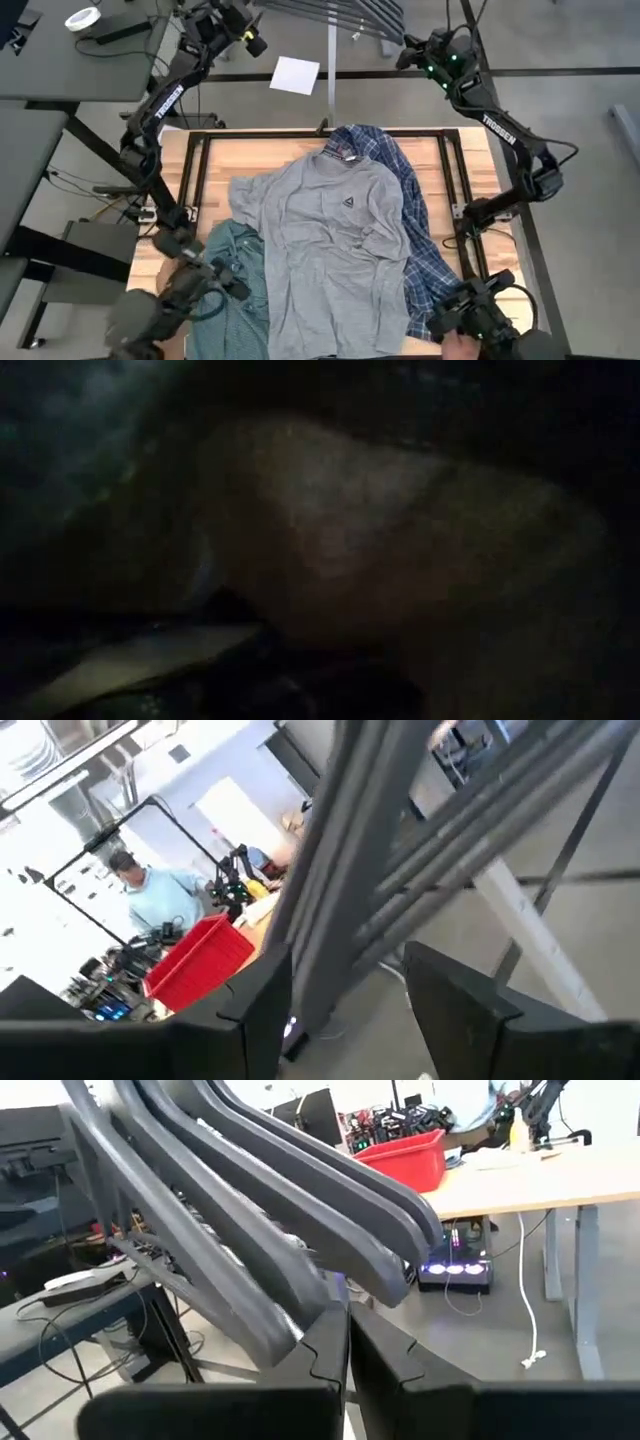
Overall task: Hang clothes
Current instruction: Remove the gray hanger from the hanger rack
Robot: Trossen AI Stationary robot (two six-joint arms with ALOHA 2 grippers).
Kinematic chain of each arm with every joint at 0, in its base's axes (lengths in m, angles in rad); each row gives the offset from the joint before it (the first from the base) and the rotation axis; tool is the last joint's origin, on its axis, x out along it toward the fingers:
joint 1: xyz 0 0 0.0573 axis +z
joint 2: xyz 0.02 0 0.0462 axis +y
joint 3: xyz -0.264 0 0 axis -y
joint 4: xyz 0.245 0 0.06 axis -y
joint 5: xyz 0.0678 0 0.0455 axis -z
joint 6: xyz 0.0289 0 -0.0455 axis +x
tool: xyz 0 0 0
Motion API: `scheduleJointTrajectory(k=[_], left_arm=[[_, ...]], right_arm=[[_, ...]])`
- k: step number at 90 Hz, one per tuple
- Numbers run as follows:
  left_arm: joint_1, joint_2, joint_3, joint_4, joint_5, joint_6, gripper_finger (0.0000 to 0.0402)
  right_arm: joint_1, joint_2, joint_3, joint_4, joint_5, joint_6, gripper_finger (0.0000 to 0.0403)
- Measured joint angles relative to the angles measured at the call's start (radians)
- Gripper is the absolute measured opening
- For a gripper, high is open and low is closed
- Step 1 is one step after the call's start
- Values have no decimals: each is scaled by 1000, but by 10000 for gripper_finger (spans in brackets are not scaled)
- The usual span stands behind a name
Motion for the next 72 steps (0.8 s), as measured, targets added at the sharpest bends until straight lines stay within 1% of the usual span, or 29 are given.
scheduleJointTrajectory(k=[12, 22, 37, 43, 53, 62, 72], left_arm=[[-7, 42, 0, 87, -46, 26, 176], [-8, 67, 0, 132, -67, 9, 176], [-21, 49, 0, 83, -78, -77, 176], [-30, 26, 0, 67, -79, -97, 176], [-41, -19, 0, 33, -78, -116, 176], [-43, -52, 0, -20, -78, -139, 176], [-43, -74, 0, -97, -78, -181, 176]], right_arm=[[0, 0, 0, 1, 0, 0, 1], [6, 0, 0, 1, 0, 0, 1], [26, -17, 0, 21, -1, 4, 1], [28, -43, -1, 0, -25, 4, 1], [29, -93, -1, -24, -27, -100, 3], [29, -124, 0, -93, -27, -207, 18], [29, -132, 0, -146, -34, -203, 59]])
